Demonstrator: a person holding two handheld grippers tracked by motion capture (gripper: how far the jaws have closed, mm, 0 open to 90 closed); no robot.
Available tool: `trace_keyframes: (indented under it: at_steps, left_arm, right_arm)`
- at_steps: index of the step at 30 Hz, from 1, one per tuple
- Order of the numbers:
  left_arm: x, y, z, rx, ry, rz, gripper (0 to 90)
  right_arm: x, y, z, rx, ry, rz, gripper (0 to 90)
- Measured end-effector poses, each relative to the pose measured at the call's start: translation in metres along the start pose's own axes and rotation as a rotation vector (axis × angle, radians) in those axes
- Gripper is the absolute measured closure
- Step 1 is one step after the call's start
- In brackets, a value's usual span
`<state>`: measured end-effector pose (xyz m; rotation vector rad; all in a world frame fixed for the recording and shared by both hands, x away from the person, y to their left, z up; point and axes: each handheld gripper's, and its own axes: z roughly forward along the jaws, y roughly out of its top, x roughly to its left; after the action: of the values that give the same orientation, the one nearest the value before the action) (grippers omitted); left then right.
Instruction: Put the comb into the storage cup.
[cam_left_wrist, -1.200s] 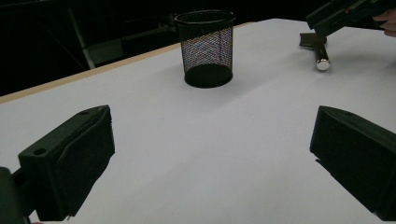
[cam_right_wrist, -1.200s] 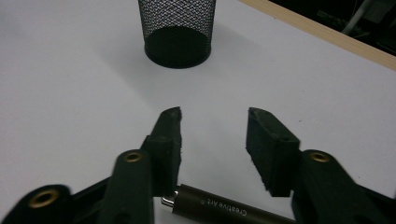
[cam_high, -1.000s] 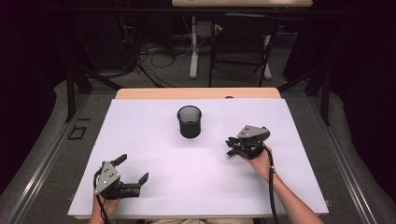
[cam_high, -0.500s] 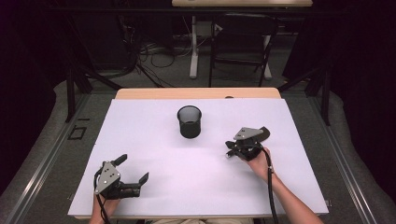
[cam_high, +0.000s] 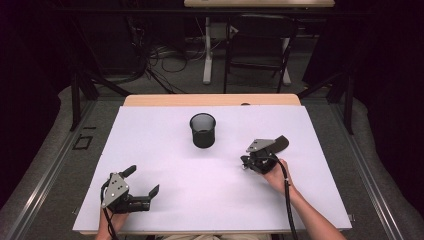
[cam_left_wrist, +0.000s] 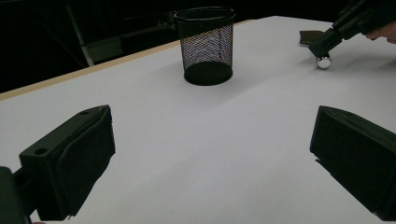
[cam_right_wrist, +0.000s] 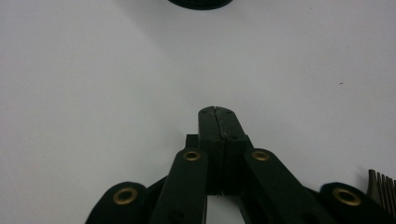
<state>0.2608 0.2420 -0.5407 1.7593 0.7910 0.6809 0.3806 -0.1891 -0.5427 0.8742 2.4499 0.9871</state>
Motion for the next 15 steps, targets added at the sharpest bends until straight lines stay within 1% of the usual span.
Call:
trace_keyframes:
  at_steps: [3, 8, 10, 12, 15]
  left_arm:
    - [0.0001, 0.0000, -0.0002, 0.001, 0.001, 0.002, 0.1]
    - [0.0003, 0.0000, -0.0003, -0.001, 0.003, 0.000, 0.1]
    - [0.0001, 0.0000, -0.0005, -0.001, 0.003, -0.001, 0.0]
    - [0.0001, 0.0000, -0.0005, -0.001, 0.003, 0.000, 0.0]
    - [0.0001, -0.0001, -0.0006, -0.002, 0.003, -0.003, 0.0]
  right_arm:
    - [0.0004, 0.0001, 0.0005, -0.007, -0.007, 0.000, 90.0]
    - [0.0003, -0.0005, 0.0008, 0.006, -0.004, 0.001, 90.0]
    - [-0.0003, -0.0009, 0.0006, 0.021, -0.003, 0.002, 90.0]
    - [-0.0001, -0.0011, 0.0010, 0.023, -0.003, 0.002, 90.0]
    - [0.0003, -0.0019, 0.0014, 0.048, 0.005, 0.004, 90.0]
